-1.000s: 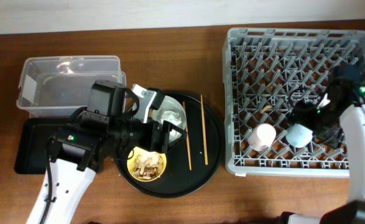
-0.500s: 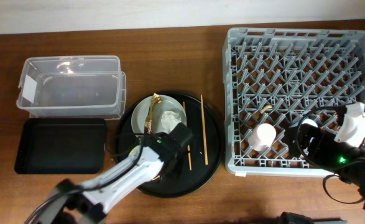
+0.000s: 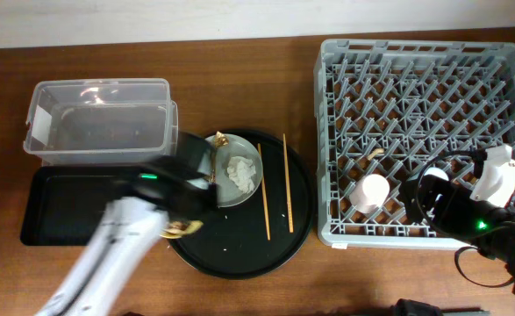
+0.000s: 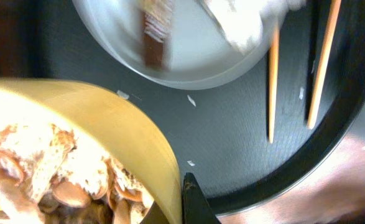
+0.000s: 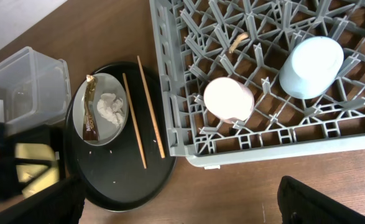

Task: Sort waste into correct bins and load items into the dishwasher rack
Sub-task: 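Grasp the yellow bowl with the left gripper and tip scraps onto black tray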

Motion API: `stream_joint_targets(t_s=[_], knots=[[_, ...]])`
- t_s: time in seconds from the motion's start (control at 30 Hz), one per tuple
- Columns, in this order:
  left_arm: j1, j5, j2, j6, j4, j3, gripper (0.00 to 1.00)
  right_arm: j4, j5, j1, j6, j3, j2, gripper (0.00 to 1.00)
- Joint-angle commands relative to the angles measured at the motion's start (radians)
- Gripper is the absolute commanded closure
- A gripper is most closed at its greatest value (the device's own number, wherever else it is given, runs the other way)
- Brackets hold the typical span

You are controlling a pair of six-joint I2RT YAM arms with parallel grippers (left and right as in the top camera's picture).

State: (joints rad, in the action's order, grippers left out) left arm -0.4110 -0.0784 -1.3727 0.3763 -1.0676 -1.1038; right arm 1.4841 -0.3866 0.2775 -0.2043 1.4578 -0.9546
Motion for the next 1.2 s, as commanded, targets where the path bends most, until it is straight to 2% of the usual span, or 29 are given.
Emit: stream_joint_targets(t_s=[0.0,0.03,0.07,0.17,0.27,0.4,0.5,0.53,0.57,0.6,0.63,0.67,0.7,0.73,0.77,0.8,0.83,0.9,0.93,0.97,1.0,1.03,1.13,1.17], knots=[[0.393,-0.406,0.035,-0.317,0.002,-0.01,1.0,-0.003,-0.006,0.003,0.01,0.012,-0.001,0.01],[0.562,-0.566,0.001,-0.437,0.005,-0.01,1.0,-0.003,-0.006,0.003,0.01,0.012,-0.001,0.01],[0.662,-0.644,-0.039,-0.488,0.005,-0.01,1.0,-0.003,-0.006,0.003,0.01,0.012,-0.001,0.01],[0.842,-0.84,-0.178,-0.596,0.003,-0.01,1.0,-0.003,-0.006,0.003,0.01,0.012,-0.001,0.01],[0.979,-1.126,-0.348,-0.732,-0.004,-0.01,1.0,-0.003,-0.006,0.003,0.01,0.012,-0.001,0.01],[1.069,-1.35,-0.421,-0.869,-0.061,-0.01,1.0,-0.007,-0.005,0.003,0.01,0.012,-0.001,0.01],[1.121,-1.327,-0.424,-0.941,-0.075,-0.01,1.0,-0.006,-0.002,0.003,0.01,0.012,-0.001,0.01],[1.122,-1.359,-0.428,-0.943,-0.123,-0.01,1.0,-0.006,-0.002,0.003,0.01,0.012,-0.001,0.01],[1.121,-1.419,-0.427,-1.055,-0.191,-0.01,1.0,-0.006,-0.002,0.003,0.01,0.012,-0.001,0.01],[1.129,-1.383,-0.433,-1.107,-0.125,-0.01,1.0,-0.006,-0.002,0.003,0.01,0.012,-0.001,0.01],[1.138,-1.333,-0.449,-0.983,-0.055,-0.01,1.0,-0.006,-0.002,0.003,0.01,0.012,-0.001,0.01],[1.141,-1.357,-0.468,-0.906,-0.066,-0.01,1.0,-0.005,-0.002,0.003,0.01,0.012,-0.001,0.01],[1.141,-1.432,-0.475,-0.959,-0.172,-0.01,1.0,-0.005,-0.002,0.003,0.01,0.012,-0.001,0.01],[1.142,-1.472,-0.471,-1.213,-0.243,-0.01,1.0,-0.001,-0.003,0.003,0.01,0.012,-0.001,0.01],[1.153,-1.426,-0.481,-1.106,-0.208,-0.01,1.0,0.004,-0.003,0.003,0.01,0.012,-0.001,0.01],[1.156,-1.421,-0.487,-1.033,-0.242,-0.01,1.0,0.005,-0.003,0.003,0.01,0.012,-0.001,0.01],[1.155,-1.445,-0.484,-1.156,-0.316,-0.01,1.0,0.005,-0.003,0.003,0.01,0.012,-0.001,0.01],[1.156,-1.418,-0.482,-1.273,-0.43,-0.01,1.0,0.009,-0.003,0.003,0.01,0.012,0.0,0.01],[1.16,-1.417,-0.476,-1.375,-0.407,-0.011,1.0,0.012,-0.003,0.003,0.01,0.012,-0.001,0.01],[1.165,-1.408,-0.478,-1.256,-0.402,-0.011,1.0,0.012,-0.003,0.003,0.01,0.012,-0.001,0.02],[1.162,-1.403,-0.465,-1.299,-0.532,-0.012,1.0,0.016,-0.003,0.003,0.011,0.012,0.0,0.01],[1.142,-1.378,-0.426,-1.448,-0.621,-0.018,1.0,0.019,-0.002,0.003,0.014,0.012,-0.001,0.01],[1.118,-1.312,-0.292,-1.432,-0.615,-0.052,1.0,0.019,-0.003,0.003,0.014,0.012,-0.001,0.01],[1.121,-1.263,-0.249,-1.429,-0.542,-0.074,1.0,0.019,-0.003,0.003,0.014,0.012,0.0,0.01]])
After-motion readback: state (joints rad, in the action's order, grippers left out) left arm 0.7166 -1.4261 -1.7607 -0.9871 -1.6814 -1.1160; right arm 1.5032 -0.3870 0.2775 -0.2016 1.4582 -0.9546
